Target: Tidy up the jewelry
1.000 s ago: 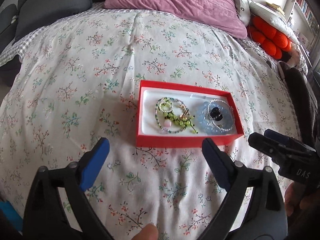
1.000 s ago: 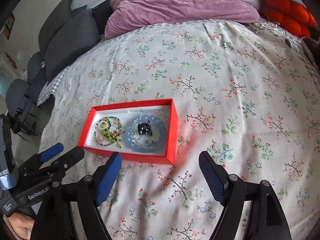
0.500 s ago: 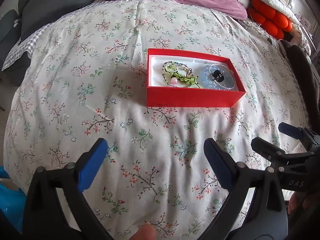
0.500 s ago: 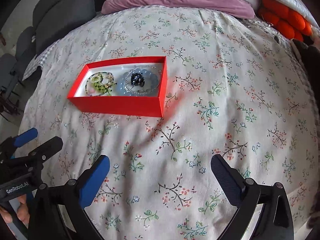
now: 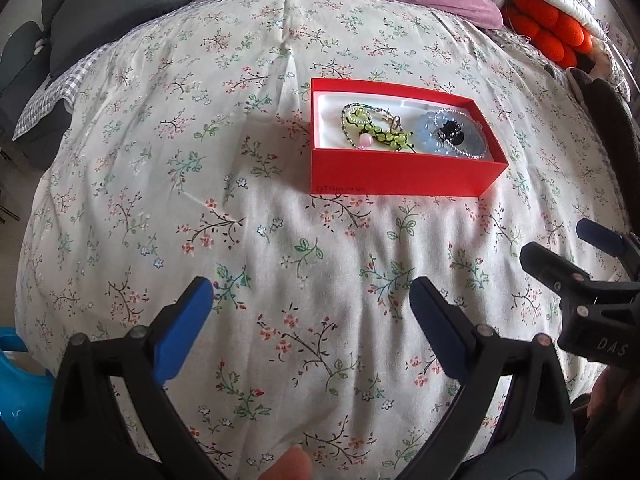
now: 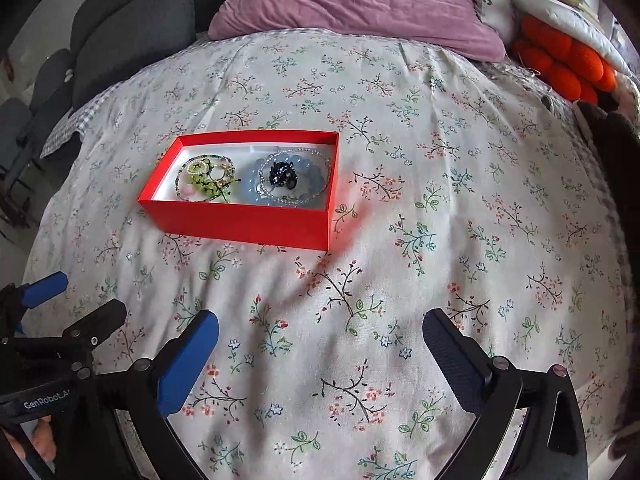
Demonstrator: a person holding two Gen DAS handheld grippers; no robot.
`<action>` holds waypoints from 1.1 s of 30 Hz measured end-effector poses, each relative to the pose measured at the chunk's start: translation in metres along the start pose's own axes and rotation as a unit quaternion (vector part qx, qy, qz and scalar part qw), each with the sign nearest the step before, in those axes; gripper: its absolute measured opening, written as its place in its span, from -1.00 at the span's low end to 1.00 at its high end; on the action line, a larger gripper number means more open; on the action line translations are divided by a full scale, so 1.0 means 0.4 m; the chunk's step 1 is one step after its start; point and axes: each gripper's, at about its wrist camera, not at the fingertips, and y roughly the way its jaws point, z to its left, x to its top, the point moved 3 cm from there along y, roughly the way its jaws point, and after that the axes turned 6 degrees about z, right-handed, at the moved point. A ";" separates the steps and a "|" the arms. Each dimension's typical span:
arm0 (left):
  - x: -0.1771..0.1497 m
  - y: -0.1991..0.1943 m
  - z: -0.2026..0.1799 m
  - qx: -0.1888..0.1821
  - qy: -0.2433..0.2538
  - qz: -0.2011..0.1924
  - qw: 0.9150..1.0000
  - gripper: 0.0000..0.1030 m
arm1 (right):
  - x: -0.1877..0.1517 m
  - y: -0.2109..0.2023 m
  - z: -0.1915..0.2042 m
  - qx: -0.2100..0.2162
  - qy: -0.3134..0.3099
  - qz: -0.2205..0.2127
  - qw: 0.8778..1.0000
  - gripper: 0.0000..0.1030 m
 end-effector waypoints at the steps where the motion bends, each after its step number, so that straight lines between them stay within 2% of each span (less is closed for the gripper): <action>1: -0.001 0.002 -0.002 0.000 0.002 0.002 1.000 0.91 | 0.000 0.001 0.001 0.000 0.000 0.000 1.000 1.00; 33: 0.005 0.001 0.003 0.003 0.000 -0.003 1.000 0.91 | -0.005 0.020 0.013 0.005 -0.002 0.011 1.000 1.00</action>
